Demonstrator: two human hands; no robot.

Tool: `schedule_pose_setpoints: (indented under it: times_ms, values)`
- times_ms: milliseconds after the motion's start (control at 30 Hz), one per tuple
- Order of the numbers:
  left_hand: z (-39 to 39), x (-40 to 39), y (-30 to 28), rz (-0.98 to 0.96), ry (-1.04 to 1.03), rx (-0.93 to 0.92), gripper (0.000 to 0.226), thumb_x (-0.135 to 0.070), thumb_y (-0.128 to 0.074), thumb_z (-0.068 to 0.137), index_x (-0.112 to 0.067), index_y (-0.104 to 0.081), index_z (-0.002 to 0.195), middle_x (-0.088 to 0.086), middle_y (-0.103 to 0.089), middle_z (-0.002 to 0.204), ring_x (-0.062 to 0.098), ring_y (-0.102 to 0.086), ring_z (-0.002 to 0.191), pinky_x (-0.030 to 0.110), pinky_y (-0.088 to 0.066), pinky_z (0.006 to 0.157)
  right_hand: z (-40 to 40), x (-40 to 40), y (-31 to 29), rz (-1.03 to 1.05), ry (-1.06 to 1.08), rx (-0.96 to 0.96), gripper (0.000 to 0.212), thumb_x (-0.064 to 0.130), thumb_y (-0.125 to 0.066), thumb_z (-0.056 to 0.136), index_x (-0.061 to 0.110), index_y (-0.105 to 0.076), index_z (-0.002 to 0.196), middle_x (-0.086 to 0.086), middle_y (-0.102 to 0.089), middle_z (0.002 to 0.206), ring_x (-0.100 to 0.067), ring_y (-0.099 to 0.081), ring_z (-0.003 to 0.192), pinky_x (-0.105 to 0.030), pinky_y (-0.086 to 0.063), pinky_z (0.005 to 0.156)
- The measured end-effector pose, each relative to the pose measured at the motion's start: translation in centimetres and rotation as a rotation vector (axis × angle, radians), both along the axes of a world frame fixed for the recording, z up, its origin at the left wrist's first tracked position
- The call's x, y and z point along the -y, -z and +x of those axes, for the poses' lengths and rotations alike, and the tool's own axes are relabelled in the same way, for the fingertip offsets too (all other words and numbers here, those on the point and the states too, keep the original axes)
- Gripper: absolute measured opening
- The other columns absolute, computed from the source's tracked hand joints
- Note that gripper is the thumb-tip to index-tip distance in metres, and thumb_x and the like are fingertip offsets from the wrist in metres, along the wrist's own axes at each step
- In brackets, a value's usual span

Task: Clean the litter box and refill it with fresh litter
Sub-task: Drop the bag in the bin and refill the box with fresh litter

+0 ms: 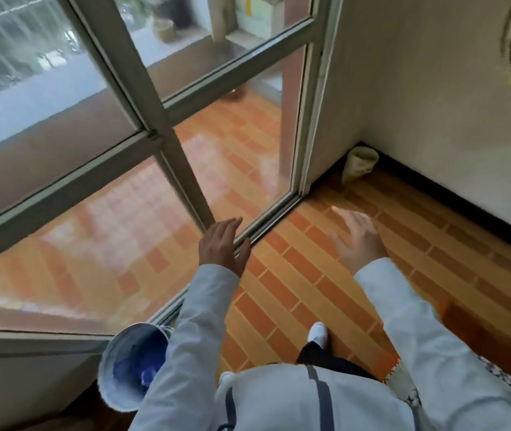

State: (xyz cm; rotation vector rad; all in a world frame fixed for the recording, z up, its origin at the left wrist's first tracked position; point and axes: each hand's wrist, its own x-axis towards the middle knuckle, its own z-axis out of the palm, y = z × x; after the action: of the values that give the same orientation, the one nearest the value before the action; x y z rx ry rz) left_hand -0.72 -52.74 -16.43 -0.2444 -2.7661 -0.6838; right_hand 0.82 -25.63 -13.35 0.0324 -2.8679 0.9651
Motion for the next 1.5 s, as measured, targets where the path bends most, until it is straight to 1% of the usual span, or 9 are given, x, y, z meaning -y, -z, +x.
schedule_pose_setpoints:
  times_ms: [67,233,500,567,800,967,1200,1333,1500]
  values:
    - [-1.9,-4.0,-0.1,-0.002,0.05,-0.007,0.047,-0.039,-0.048,0.083,-0.009,-0.063,0.117,0.012,-0.067,0.111,0.034,-0.062,0.103,0.05,-0.051,0.086,-0.3,-3.8,-0.3,-0.005,0.056,-0.004,0.054,0.04,-0.042,0.087,0.009,-0.055,0.13,-0.012,-0.059,0.128,-0.031,-0.047,0.122,-0.039,-0.038,0.1]
    - [-5.8,-12.3,-0.6,-0.002,0.144,0.034,0.053,-0.043,-0.043,0.085,-0.01,-0.059,0.123,0.013,-0.064,0.117,0.036,-0.057,0.11,0.05,-0.046,0.092,-1.6,-12.3,0.1,0.008,0.181,-0.004,0.042,0.02,-0.055,0.092,0.013,-0.052,0.133,-0.008,-0.056,0.133,-0.026,-0.043,0.127,-0.04,-0.037,0.103]
    - [-12.3,-21.1,-1.3,0.01,0.251,0.062,0.05,-0.04,-0.043,0.085,-0.01,-0.06,0.121,0.013,-0.065,0.114,0.036,-0.059,0.106,0.049,-0.048,0.088,-6.1,-21.1,0.6,-0.007,0.293,0.012,0.041,0.017,-0.058,0.091,0.011,-0.054,0.131,-0.009,-0.059,0.129,-0.028,-0.045,0.124,-0.043,-0.041,0.102]
    - [-14.5,-22.8,-1.0,0.013,0.27,0.075,0.049,-0.039,-0.042,0.085,-0.01,-0.06,0.119,0.013,-0.066,0.113,0.036,-0.06,0.105,0.049,-0.049,0.086,-8.0,-22.6,0.8,-0.014,0.314,0.03,0.041,0.016,-0.058,0.091,0.012,-0.053,0.132,-0.009,-0.058,0.13,-0.027,-0.044,0.125,-0.04,-0.039,0.102]
    - [-24.9,-29.7,0.5,0.024,0.312,0.116,0.042,-0.034,-0.049,0.084,-0.012,-0.061,0.118,0.013,-0.066,0.11,0.036,-0.06,0.103,0.047,-0.051,0.083,-17.5,-28.5,1.7,-0.002,0.386,0.048,0.042,0.017,-0.056,0.092,0.012,-0.052,0.134,-0.008,-0.057,0.133,-0.026,-0.044,0.127,-0.033,-0.035,0.103]
    - [-34.8,-35.3,0.6,0.034,0.348,0.123,0.051,-0.041,-0.04,0.084,-0.009,-0.063,0.115,0.014,-0.067,0.104,0.036,-0.063,0.095,0.043,-0.053,0.08,-25.9,-33.0,2.2,-0.005,0.424,0.032,0.042,0.018,-0.057,0.092,0.012,-0.052,0.133,-0.008,-0.057,0.133,-0.028,-0.047,0.126,-0.033,-0.035,0.104]
    - [-45.7,-42.0,-0.5,-0.006,0.364,0.161,0.059,-0.044,-0.032,0.082,-0.007,-0.061,0.117,0.017,-0.065,0.106,0.037,-0.061,0.096,0.043,-0.05,0.082,-36.3,-37.9,2.3,-0.05,0.454,0.057,0.042,0.016,-0.058,0.092,0.01,-0.053,0.133,-0.01,-0.058,0.132,-0.029,-0.047,0.125,-0.033,-0.032,0.105]
    - [-50.5,-45.0,0.1,0.008,0.332,0.21,0.05,-0.038,-0.041,0.084,-0.008,-0.061,0.119,0.017,-0.064,0.108,0.037,-0.059,0.1,0.041,-0.048,0.086,-41.4,-40.9,3.1,-0.054,0.441,0.098,0.041,0.015,-0.058,0.092,0.008,-0.053,0.132,-0.011,-0.057,0.133,-0.031,-0.047,0.126,-0.036,-0.034,0.106]
    - [-56.4,-49.3,2.0,0.024,0.236,0.35,0.039,-0.025,-0.053,0.09,-0.016,-0.055,0.127,0.011,-0.059,0.123,0.032,-0.053,0.115,0.038,-0.044,0.095,-48.2,-45.7,4.8,-0.021,0.413,0.175,0.04,0.019,-0.054,0.095,0.011,-0.051,0.134,-0.009,-0.055,0.135,-0.027,-0.044,0.127,-0.038,-0.036,0.106]
